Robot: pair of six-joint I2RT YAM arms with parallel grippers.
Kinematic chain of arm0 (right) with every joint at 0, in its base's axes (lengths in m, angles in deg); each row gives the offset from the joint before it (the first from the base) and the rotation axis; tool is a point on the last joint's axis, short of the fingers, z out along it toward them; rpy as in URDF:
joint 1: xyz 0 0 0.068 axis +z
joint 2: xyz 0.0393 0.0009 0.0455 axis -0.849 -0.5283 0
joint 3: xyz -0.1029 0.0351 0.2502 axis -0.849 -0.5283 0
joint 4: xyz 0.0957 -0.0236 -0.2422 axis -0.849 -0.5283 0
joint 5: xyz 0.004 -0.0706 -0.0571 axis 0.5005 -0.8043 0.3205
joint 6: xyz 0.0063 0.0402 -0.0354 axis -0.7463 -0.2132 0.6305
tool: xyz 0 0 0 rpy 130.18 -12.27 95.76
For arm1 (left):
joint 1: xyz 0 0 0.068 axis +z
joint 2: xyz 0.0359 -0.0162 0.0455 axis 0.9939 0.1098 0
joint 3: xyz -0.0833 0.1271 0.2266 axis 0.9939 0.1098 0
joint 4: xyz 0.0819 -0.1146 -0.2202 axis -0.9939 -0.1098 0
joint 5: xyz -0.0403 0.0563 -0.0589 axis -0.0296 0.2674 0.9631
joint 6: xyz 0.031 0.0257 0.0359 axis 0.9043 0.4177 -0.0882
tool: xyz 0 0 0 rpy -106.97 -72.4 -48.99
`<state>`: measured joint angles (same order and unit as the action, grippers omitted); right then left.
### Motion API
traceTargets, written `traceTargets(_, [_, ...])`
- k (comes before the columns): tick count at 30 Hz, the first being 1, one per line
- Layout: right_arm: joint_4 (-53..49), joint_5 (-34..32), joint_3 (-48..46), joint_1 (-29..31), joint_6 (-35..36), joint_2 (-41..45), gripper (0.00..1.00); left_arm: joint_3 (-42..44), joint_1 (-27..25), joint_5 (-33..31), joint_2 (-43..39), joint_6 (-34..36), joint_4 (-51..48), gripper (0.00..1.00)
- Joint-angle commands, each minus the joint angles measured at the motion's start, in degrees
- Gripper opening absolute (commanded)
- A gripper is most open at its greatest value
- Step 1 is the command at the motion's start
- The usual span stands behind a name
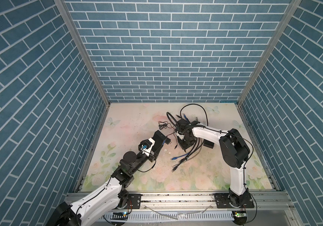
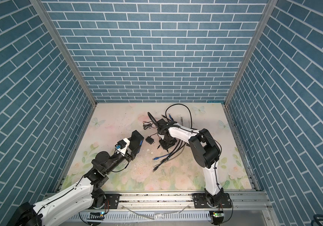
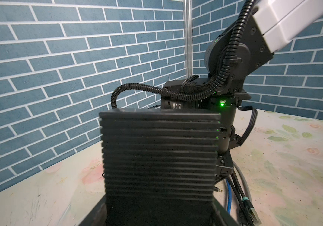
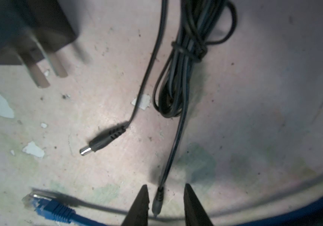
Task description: Insert the plug into the switch port
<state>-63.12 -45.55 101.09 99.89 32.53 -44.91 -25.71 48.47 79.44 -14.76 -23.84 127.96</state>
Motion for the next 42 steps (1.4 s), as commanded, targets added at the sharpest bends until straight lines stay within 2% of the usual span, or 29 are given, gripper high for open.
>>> traceTargets(1, [-6.69,-0.75,3.63,-0.48,0.96,-1.0,0.32,0.53,-0.02,-0.32,-1.33,0.62,2.92,0.31])
traceTargets(12, [-8.2,4.54,4.63,-0.56,-1.85,-2.47,0.32,0.8,-0.02,-0.39,-2.66,1.17,2.16,0.31])
traceTargets(16, [-7.01,5.21,3.83,-0.5,-3.01,-2.76,0.3,0.89,-0.02,-0.41,-2.53,1.32,2.43,0.31])
traceTargets(21, [-6.16,4.87,3.53,-0.47,-4.37,-3.3,0.22,0.92,-0.03,-0.56,-2.53,1.33,2.67,0.31])
traceTargets(32, [-5.4,4.63,2.94,-0.42,-6.22,-5.19,0.21,0.96,-0.02,-0.73,-2.39,1.5,2.73,0.31])
traceTargets(38, [-5.88,4.73,3.15,-0.47,-6.67,-6.02,0.08,0.89,-0.02,-0.76,-2.17,1.81,2.73,0.31])
traceTargets(40, [-5.91,4.96,2.86,-0.43,-6.5,-5.77,0.0,0.75,-0.02,-0.7,-2.13,1.86,2.78,0.31])
traceTargets(42, [-5.6,4.72,2.87,-0.55,-6.58,-5.27,0.0,0.67,-0.07,-0.76,-2.0,1.85,2.54,0.31])
